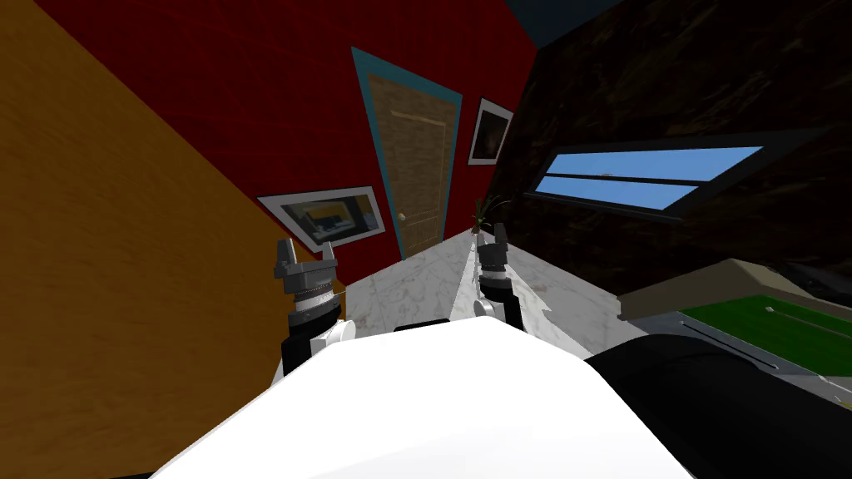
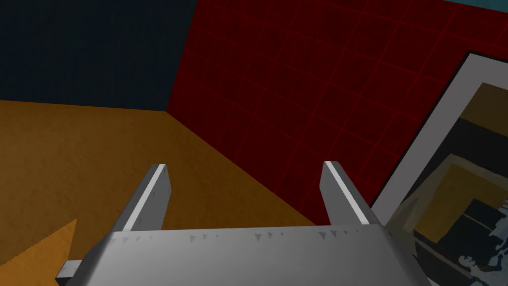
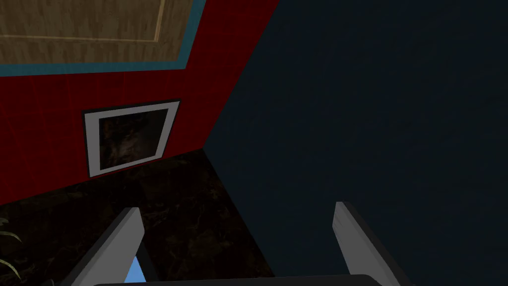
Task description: Pull the door open
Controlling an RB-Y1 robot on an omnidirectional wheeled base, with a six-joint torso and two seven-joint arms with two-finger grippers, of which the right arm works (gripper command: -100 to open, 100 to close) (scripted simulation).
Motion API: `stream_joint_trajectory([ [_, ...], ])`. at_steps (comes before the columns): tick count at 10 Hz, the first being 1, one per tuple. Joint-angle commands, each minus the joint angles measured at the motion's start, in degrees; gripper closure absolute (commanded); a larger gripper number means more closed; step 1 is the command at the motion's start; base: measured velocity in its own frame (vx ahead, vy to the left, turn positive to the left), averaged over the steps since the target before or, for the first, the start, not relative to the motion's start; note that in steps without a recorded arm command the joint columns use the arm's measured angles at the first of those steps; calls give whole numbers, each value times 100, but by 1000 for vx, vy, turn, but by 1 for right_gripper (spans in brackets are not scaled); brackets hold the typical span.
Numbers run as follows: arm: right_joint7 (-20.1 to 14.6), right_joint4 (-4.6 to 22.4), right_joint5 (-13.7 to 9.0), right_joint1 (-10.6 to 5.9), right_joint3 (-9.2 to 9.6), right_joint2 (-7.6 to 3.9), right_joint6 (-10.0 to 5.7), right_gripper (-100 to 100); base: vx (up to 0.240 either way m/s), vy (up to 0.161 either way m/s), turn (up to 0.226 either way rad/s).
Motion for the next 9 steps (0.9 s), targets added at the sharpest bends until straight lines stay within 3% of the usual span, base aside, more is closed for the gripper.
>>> stream_joint_trajectory([
  [1,151,191,43,-61,-14,-46,-41,-100,56,-37,71],
  [9,951,1205,272,-387,-89,-219,-257,-100,140,35,58],
])
